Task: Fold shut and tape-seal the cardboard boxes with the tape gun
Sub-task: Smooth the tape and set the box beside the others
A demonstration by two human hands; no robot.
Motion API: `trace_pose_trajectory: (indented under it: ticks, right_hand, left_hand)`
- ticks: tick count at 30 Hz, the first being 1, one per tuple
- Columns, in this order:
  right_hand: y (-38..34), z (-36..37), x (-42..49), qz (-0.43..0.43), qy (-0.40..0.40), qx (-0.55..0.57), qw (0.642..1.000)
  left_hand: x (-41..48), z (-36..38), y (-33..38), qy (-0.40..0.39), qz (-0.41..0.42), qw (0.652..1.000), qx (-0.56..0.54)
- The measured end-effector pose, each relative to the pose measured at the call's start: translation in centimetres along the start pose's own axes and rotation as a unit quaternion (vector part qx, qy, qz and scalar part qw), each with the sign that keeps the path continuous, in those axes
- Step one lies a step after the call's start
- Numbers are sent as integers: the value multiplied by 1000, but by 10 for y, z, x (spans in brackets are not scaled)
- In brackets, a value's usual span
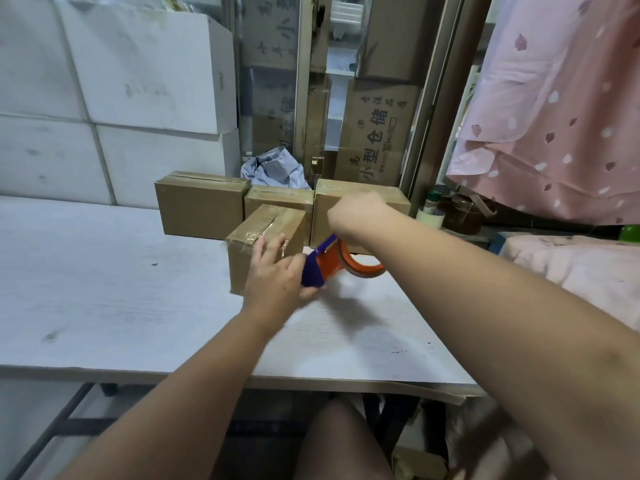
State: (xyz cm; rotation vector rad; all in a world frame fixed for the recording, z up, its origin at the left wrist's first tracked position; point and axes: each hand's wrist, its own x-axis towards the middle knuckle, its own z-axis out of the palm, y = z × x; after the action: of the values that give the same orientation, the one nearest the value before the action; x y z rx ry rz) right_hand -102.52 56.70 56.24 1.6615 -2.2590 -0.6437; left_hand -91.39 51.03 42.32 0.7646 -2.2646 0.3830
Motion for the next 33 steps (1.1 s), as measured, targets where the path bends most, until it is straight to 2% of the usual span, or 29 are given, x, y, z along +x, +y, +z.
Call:
trace_pose_trajectory:
  ticks: [3, 6, 9, 14, 16, 19, 23, 26, 29, 33]
  right_hand:
    - [5, 13, 5, -7, 0, 6, 1000]
    - [11, 21, 10, -6, -28, 27, 999]
    - [15, 29, 12, -7, -68, 37, 997]
    - [29, 43, 3, -7, -174, 59, 983]
    - [35, 54, 5, -3, -240, 106, 965]
    - [41, 73, 4, -1, -325, 238, 915]
    - [40, 90, -2, 1, -353, 358, 864]
    - [42, 101, -5, 4, -352, 399, 846]
    - [52, 111, -11, 11, -364, 415, 834]
    - [63, 124, -19, 52, -370, 513, 773]
  left_hand:
    - [4, 3, -8, -11, 26, 999, 32]
    - [5, -5, -5, -61, 38, 997, 31]
    - [5, -12, 0, -153, 16, 988, 22]
    - [15, -26, -2, -229, 46, 971, 46]
    - [19, -29, -4, -256, 60, 963, 55]
    - [25, -36, -9, -280, 68, 957, 43]
    - [31, -47, -9, -308, 74, 948, 36]
    - [36, -53, -9, -319, 77, 943, 50]
    - [37, -55, -16, -286, 69, 954, 49]
    - [33, -50, -14, -245, 59, 968, 10]
